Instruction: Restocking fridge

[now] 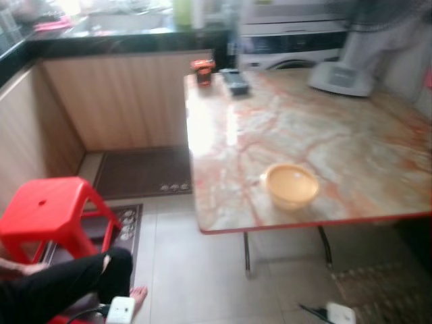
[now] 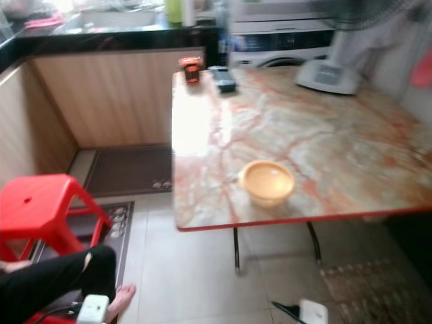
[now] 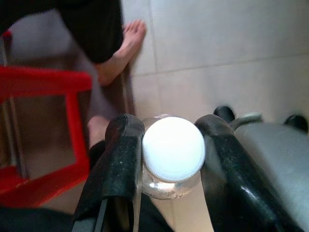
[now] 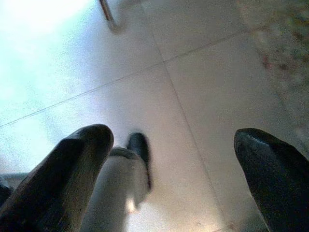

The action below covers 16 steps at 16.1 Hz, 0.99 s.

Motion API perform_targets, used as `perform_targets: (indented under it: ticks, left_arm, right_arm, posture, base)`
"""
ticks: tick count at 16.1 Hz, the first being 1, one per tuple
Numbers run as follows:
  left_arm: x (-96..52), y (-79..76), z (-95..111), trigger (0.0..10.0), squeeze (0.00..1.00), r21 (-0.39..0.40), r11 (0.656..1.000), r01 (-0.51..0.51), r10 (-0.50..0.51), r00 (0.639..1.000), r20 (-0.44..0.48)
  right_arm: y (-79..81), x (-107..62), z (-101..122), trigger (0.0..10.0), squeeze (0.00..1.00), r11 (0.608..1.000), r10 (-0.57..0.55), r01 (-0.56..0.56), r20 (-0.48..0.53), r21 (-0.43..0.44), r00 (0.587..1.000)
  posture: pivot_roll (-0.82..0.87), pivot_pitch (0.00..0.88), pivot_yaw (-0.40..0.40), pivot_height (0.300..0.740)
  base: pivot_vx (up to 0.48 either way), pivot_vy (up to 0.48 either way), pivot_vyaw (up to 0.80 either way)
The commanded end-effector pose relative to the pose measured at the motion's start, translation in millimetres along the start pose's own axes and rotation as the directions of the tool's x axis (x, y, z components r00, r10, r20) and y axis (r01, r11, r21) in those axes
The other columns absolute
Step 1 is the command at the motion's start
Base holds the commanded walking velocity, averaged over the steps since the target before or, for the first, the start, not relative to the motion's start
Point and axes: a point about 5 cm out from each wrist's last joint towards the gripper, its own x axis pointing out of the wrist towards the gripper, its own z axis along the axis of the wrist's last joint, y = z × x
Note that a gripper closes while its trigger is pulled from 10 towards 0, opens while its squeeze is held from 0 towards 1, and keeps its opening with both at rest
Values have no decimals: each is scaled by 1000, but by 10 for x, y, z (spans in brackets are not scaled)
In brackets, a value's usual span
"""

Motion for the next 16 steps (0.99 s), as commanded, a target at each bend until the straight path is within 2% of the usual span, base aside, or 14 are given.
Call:
perform_targets:
  ticks: [1,2,5,8,11,12,14,16]
  left_arm:
    - [3,-5,3,10000,0,25,1000,12,-11,1000,-10]
    - [6,-15,24,10000,0,35,999,21,-20,1000,-3]
    - [18,-12,97,10000,0,72,997,41,-42,999,10]
    - [36,36,240,10000,0,78,996,30,-33,999,42]
    - [35,90,268,10000,0,31,1000,-2,0,998,59]
    - [25,128,212,10000,0,-10,1000,-28,29,998,51]
    - [11,166,147,10000,0,-42,998,-51,53,998,40]
    - [1,162,79,10000,0,-66,996,-66,67,997,23]
  right_arm:
    - [-248,-27,22,10000,0,998,-52,52,-3,31,999]
    - [-308,-35,37,10000,0,997,-65,64,0,40,998]
    - [-291,-28,59,10000,0,993,-82,82,4,87,997]
    - [-281,-17,157,10000,0,995,-72,72,4,71,997]
    - [-172,4,230,10000,0,999,-33,32,-15,-17,999]
    - [-98,18,369,10000,0,998,-7,7,-2,-67,1000]
    - [1,25,619,10000,0,994,19,-15,35,-108,999]
    - [110,17,858,10000,0,990,31,-20,75,-139,997]
  posture:
    - [-120,10,67,740]
    - [-130,14,80,740]
    - [-206,53,132,740]
    - [-203,46,86,740]
    - [-130,29,20,740]
    - [-108,24,-1,740]
    - [-63,19,-33,740]
    - [-34,6,-20,740]
  base:
    - [0,0,-800]
    - [0,0,-781]
    - [0,0,-781]
    - [0,0,-781]
    - [0,0,-777]
    - [0,0,-775]
    - [0,0,-769]
    - [0,0,-769]
